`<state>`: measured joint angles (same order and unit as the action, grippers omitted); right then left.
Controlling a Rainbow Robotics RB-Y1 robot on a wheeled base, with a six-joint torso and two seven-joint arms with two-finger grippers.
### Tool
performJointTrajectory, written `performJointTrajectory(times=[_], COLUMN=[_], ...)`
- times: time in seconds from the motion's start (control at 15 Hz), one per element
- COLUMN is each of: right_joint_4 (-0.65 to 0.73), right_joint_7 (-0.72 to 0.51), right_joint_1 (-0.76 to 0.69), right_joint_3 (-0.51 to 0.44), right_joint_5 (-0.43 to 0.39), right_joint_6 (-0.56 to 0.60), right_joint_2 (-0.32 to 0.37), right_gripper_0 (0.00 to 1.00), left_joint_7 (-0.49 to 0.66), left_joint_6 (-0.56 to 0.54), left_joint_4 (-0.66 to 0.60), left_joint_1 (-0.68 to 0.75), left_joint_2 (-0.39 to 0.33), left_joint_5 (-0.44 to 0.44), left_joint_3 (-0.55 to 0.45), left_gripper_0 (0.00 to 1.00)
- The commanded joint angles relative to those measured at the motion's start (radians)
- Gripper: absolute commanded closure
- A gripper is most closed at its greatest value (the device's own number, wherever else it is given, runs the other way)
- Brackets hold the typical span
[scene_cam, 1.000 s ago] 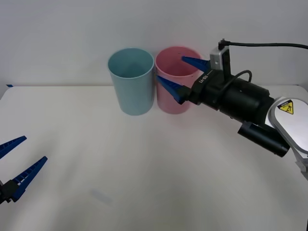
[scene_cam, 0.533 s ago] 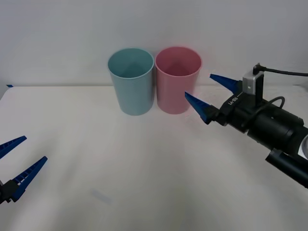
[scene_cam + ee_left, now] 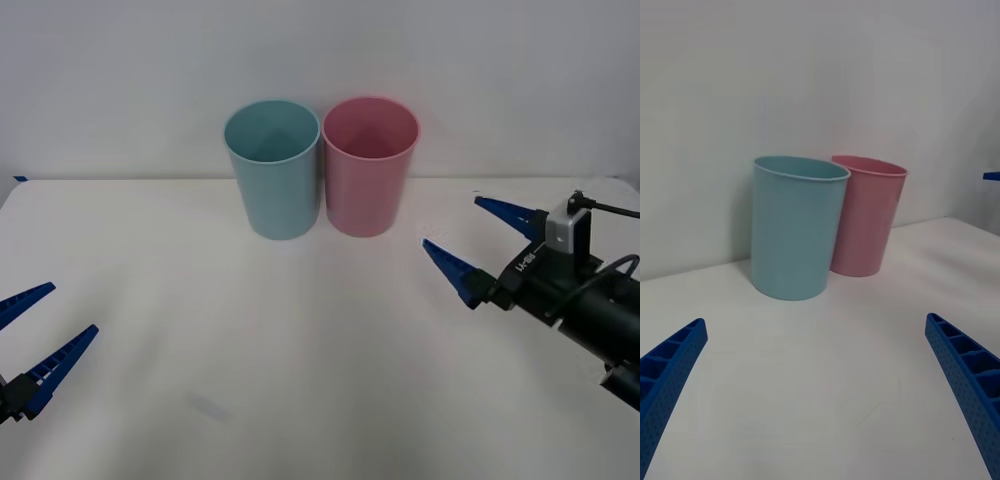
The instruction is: Grasp the object on the table and drop it into the matching bin: aluminum can to the light blue bin, PET bottle to the pink bin.
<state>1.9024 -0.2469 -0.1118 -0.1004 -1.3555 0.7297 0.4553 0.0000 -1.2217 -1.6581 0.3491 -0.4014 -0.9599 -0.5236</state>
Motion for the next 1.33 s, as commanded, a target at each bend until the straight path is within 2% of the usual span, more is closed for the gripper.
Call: performJointTrajectory(times=[0.07, 0.53, 1.0, 1.33], right_joint_4=[0.000, 0.000, 0.000, 0.000], right_joint_7=[0.020, 0.063, 0.106, 0.112], right_joint_1=[-0.060, -0.167, -0.276, -0.316], right_joint_3=[-0.044, -0.196, -0.266, -0.301], right_joint_5=[0.050, 0.084, 0.161, 0.170], right_joint_6=[0.073, 0.290, 0.339, 0.356], right_joint_2=[-0.023, -0.087, -0.090, -0.089], right_gripper_0=[0.00, 0.00, 0.00, 0.00], left_joint_7=[0.000, 0.000, 0.000, 0.000], left_joint_6=[0.000, 0.000, 0.000, 0.000], left_joint_4=[0.000, 0.000, 0.000, 0.000], left_joint_1=[0.000, 0.000, 0.000, 0.000], left_joint_2=[0.000, 0.000, 0.000, 0.000], left_joint_5=[0.000, 0.000, 0.000, 0.000], left_joint_3=[0.000, 0.000, 0.000, 0.000], left_gripper_0=[0.00, 0.00, 0.00, 0.00])
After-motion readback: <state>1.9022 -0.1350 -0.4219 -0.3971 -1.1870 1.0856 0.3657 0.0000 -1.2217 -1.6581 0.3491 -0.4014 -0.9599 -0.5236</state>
